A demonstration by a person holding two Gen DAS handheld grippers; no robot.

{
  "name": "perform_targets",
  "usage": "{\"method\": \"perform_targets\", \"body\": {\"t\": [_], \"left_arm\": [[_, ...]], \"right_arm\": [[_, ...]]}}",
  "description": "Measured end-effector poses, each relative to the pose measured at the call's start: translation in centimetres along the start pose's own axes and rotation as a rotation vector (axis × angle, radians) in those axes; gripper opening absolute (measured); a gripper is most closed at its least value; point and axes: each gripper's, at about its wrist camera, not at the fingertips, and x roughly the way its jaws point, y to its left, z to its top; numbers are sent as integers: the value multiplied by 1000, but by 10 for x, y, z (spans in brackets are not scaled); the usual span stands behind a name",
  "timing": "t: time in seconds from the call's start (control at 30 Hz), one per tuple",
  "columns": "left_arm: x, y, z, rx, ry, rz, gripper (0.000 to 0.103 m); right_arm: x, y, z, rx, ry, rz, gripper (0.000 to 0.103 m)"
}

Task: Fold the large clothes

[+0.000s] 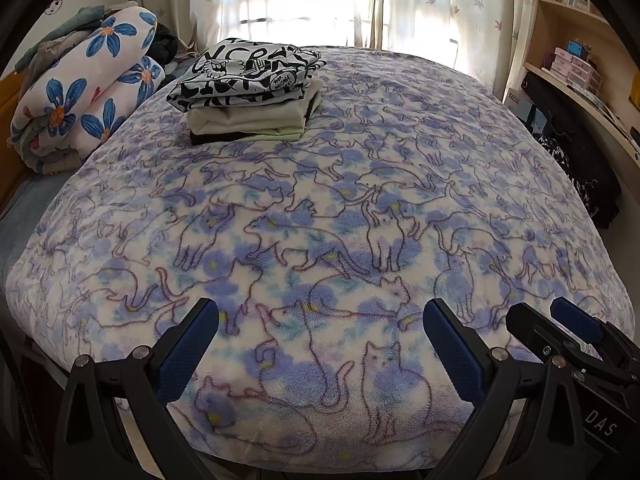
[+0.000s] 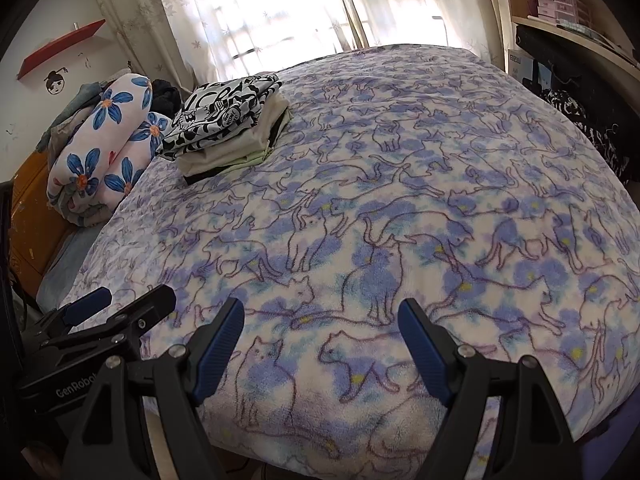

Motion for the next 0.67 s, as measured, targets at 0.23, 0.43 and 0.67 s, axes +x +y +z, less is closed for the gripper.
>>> {"method": "perform_targets", "body": {"t": [0.23, 0.43, 0.67], "left_arm": [[1, -1, 1, -1, 0, 0, 101], [1, -1, 1, 1, 1, 2, 101], [2, 1, -5, 1, 13, 1, 101]], "right_arm": [[0, -1, 1, 1, 0, 1, 80], [0, 0, 1, 2, 2, 2, 80], [2, 0, -1, 6, 9, 3, 80]]}}
